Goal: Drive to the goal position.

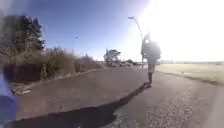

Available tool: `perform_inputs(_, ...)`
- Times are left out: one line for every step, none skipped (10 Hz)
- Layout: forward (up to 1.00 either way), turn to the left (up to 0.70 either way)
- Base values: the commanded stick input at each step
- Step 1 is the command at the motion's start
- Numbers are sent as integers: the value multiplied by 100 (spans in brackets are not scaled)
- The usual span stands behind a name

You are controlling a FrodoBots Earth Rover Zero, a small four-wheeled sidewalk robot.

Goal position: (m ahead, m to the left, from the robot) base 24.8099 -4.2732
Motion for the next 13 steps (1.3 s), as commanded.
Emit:
perform_inputs(70,0)
perform_inputs(70,0)
perform_inputs(70,0)
perform_inputs(70,0)
perform_inputs(70,0)
perform_inputs(70,0)
perform_inputs(70,0)
perform_inputs(70,0)
perform_inputs(70,0)
perform_inputs(70,0)
perform_inputs(70,0)
perform_inputs(70,0)
perform_inputs(70,0)
